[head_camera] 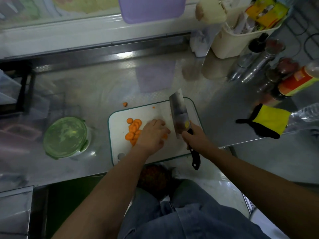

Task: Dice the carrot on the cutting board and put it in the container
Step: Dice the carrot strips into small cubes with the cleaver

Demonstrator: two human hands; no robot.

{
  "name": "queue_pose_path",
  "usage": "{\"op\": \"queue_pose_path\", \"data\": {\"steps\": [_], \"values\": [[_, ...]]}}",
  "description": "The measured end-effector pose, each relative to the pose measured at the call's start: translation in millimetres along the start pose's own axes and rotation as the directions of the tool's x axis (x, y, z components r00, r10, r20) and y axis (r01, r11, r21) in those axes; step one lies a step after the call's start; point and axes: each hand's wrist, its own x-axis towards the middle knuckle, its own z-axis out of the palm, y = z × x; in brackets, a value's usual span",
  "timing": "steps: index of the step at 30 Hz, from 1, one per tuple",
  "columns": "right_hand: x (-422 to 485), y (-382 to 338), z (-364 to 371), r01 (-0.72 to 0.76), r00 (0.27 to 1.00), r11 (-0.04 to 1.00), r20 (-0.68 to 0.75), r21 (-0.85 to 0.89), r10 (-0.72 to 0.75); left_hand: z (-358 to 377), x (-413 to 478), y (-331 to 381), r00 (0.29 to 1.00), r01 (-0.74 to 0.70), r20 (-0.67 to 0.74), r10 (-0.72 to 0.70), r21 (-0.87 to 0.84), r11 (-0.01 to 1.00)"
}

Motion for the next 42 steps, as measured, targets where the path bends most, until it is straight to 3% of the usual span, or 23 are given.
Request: {"op": "queue_pose_path", "data": {"steps": [3, 10, 19, 22, 29, 36, 39, 42], "values": [[-2.2, 1.4, -0.4, -0.019, 1.000, 0.999, 0.000, 0.027, 0.019, 2.1, 6.0, 5.1, 0.998, -0.034, -0.042, 0.036, 0.050, 0.998], [0.8, 1.0, 1.3, 0.006, 1.000, 1.000, -0.002, 0.009, -0.006, 2.9, 19.9, 5.2, 0.993, 0.065, -0.096, -0.062, 0.028, 0.997], [5.1, 8.8, 6.9, 0.020, 1.000, 0.995, 0.006, -0.095, -0.019, -2.7, -0.4, -19.2, 0.993, -0.077, 0.089, 0.081, -0.043, 0.996], [2.5, 10.4, 6.8, 0.024, 1.000, 0.991, 0.018, -0.130, -0.022, -3.5, 0.7, -14.9, 0.993, -0.091, 0.074, 0.093, -0.030, 0.995], [-1.7, 11.1, 9.0, 0.073, 0.997, 0.954, 0.039, -0.291, -0.065, 3.5, -2.2, -6.9, 0.999, 0.024, -0.048, -0.025, -0.041, 0.999], [3.6, 3.9, 12.4, 0.124, 0.992, 0.869, 0.090, -0.479, -0.092, 14.5, -4.8, 22.6, 0.928, 0.357, -0.084, -0.363, -0.075, 0.931], [2.4, 5.6, 15.2, 0.147, 0.988, 0.831, 0.119, -0.537, -0.098, 13.5, -7.8, 21.7, 0.918, 0.376, -0.087, -0.386, -0.111, 0.920], [2.2, 6.9, 14.7, 0.112, 0.994, 0.792, 0.053, -0.600, -0.100, 12.6, -11.9, 10.9, 0.926, 0.345, -0.103, -0.362, -0.152, 0.926]]}}
